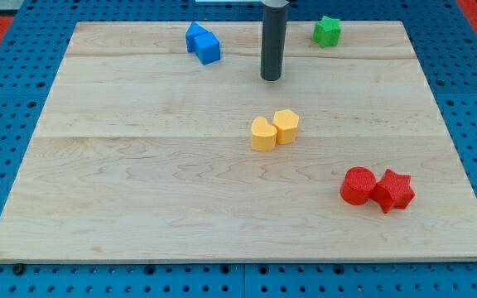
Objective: Move green circle into green star
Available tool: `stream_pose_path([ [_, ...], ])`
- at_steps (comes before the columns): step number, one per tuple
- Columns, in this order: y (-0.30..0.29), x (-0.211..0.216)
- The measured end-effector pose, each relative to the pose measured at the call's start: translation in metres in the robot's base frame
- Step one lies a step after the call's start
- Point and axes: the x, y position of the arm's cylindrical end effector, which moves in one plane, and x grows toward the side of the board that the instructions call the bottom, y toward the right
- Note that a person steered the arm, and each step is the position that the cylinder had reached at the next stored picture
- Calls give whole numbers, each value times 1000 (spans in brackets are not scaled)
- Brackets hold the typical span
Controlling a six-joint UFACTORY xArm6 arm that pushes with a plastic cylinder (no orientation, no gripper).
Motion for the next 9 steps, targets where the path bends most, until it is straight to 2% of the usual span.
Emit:
stream_pose_path([
  [2,-23,-3],
  [4,2,-18],
  [5,-20,-31],
  [6,-14,-38],
  [7,30,-38],
  [9,59,-44],
])
